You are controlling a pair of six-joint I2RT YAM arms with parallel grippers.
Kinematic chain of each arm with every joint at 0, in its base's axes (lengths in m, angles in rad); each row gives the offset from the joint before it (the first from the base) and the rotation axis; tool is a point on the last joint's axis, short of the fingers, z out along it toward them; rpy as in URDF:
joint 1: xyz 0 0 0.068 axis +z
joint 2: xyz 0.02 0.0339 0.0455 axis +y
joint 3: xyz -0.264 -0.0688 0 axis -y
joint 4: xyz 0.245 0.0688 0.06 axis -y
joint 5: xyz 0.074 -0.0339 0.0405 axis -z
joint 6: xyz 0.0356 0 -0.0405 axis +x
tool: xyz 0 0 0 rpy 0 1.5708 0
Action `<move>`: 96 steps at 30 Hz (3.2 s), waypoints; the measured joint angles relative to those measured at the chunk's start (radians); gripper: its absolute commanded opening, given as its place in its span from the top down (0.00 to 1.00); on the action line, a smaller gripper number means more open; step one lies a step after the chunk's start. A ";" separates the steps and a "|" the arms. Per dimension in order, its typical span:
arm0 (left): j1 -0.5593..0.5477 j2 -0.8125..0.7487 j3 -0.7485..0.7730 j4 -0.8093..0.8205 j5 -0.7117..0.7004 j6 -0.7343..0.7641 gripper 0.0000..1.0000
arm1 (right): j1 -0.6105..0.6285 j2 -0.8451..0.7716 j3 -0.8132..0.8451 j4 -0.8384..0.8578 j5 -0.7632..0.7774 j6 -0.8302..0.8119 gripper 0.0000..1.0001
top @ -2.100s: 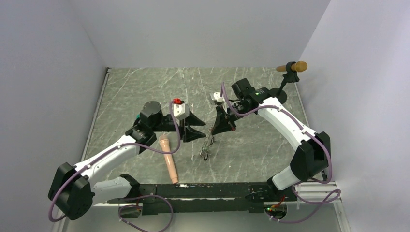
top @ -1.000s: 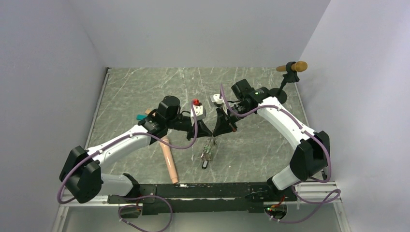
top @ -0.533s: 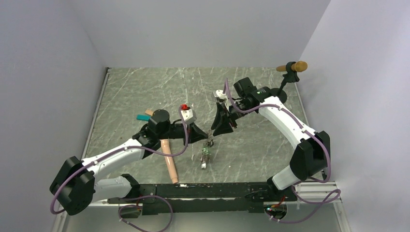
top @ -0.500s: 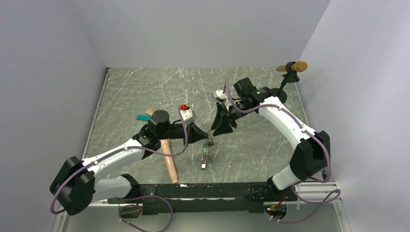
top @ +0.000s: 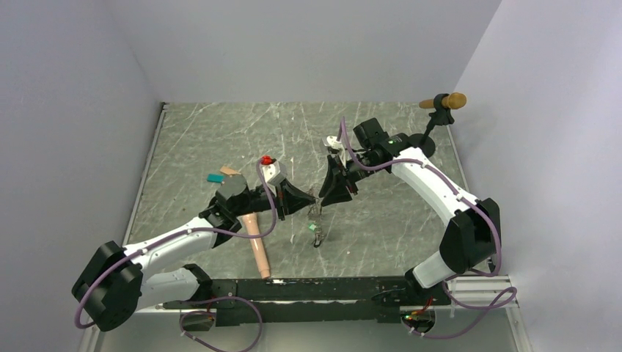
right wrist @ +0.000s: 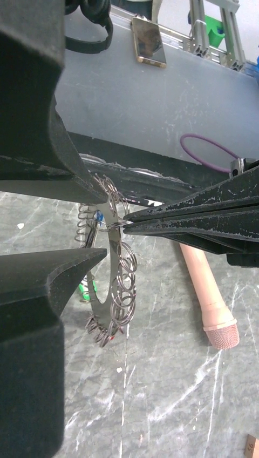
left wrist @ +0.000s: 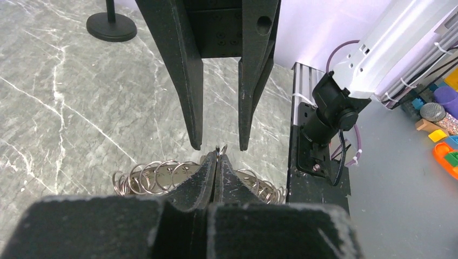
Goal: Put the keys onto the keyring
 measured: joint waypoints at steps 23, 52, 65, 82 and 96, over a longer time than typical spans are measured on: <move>0.010 -0.034 -0.070 0.117 -0.077 -0.080 1.00 | 0.004 0.000 -0.012 0.064 0.008 0.072 0.97; 0.028 0.095 -0.129 0.460 -0.066 -0.273 1.00 | 0.028 -0.015 -0.052 0.162 0.035 0.154 1.00; 0.023 0.120 -0.179 0.592 -0.139 -0.344 1.00 | 0.030 -0.072 -0.106 0.272 0.059 0.221 1.00; -0.089 0.204 -0.217 0.763 -0.418 -0.383 1.00 | 0.070 -0.130 -0.169 0.424 0.157 0.323 1.00; -0.143 0.232 -0.217 0.805 -0.540 -0.373 1.00 | 0.068 -0.148 -0.169 0.438 0.195 0.348 1.00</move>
